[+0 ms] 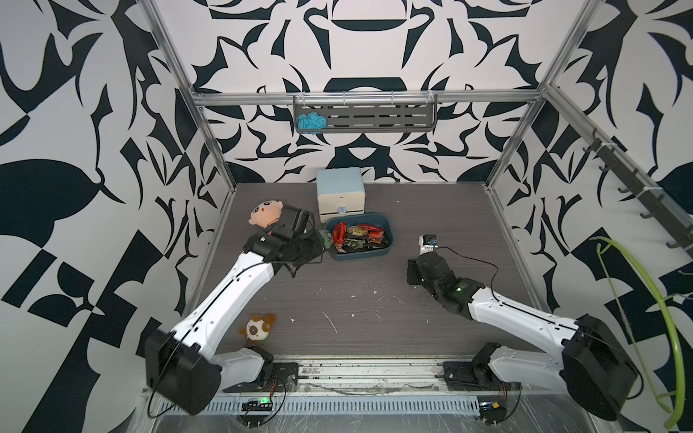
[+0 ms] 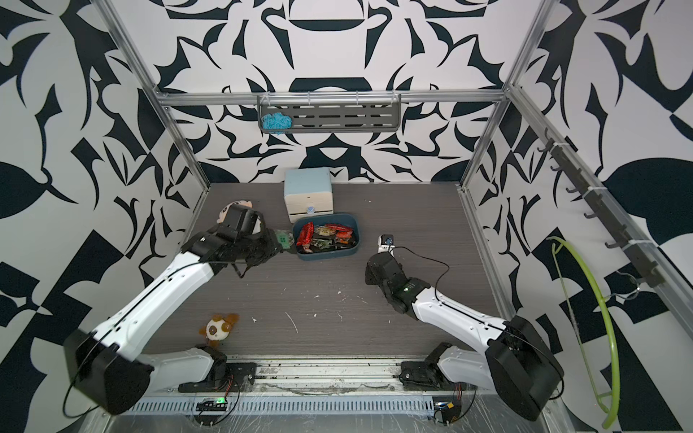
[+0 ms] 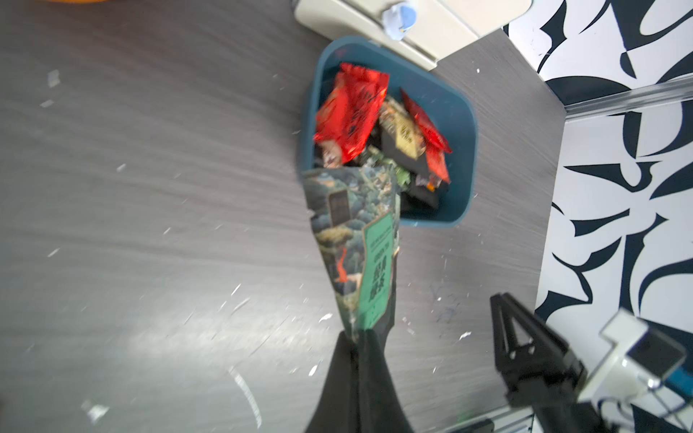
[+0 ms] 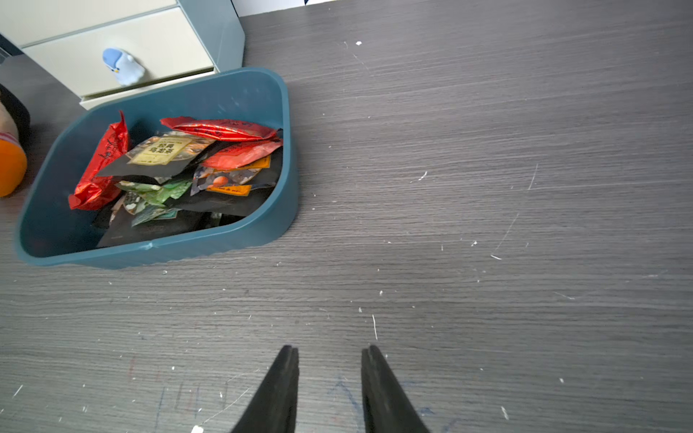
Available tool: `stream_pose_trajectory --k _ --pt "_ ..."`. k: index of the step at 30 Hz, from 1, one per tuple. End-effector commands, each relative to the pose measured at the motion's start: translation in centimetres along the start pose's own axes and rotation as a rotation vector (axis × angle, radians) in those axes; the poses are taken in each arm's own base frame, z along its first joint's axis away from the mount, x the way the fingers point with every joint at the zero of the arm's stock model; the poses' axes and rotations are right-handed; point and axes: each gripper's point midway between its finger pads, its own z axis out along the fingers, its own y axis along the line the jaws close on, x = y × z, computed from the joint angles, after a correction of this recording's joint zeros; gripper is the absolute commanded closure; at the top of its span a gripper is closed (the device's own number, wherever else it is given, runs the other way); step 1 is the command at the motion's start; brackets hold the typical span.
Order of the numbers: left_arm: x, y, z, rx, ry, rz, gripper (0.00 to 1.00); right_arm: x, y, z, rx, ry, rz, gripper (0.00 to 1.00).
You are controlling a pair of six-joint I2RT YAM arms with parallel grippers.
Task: Put the tea bags into the storage box
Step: Place the tea bag in the storage box.
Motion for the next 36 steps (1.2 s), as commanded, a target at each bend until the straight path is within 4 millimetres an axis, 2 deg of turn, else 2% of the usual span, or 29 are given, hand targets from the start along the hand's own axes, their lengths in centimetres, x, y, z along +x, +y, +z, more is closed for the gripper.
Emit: stream_pose_trajectory --k 1,6,8,13,17,21,27,36 --pt "-2.2 -3.2 1.9 0.068 -0.003 -0.011 1.00 -0.6 0.2 0.1 -0.008 -0.001 0.033 0.67" --pt "-3.8 -7.3 6.2 0.104 0.031 -0.006 1.00 -0.4 -0.1 0.5 -0.001 0.025 0.035 0.67" --pt "-4.1 -8.3 8.1 0.101 0.051 -0.005 1.00 -0.4 -0.2 0.5 0.004 0.032 0.032 0.68" --pt "-4.2 -9.2 12.9 0.089 0.109 -0.063 1.00 -0.7 -0.3 0.4 0.003 0.027 0.036 0.68" --pt "-3.9 -9.9 15.3 0.095 0.134 -0.080 1.00 -0.7 -0.4 0.3 0.001 0.027 0.035 0.67" --pt "-3.6 -10.4 16.9 0.093 0.147 -0.079 1.00 -0.7 -0.2 0.5 -0.006 0.034 0.031 0.67" --pt "-3.1 -9.1 18.9 0.049 0.155 -0.089 1.00 -0.4 0.2 0.8 -0.023 0.055 0.028 0.67" --pt "-0.9 -6.9 19.5 0.011 0.212 -0.102 1.00 -0.3 0.4 0.8 -0.035 0.063 0.026 0.67"
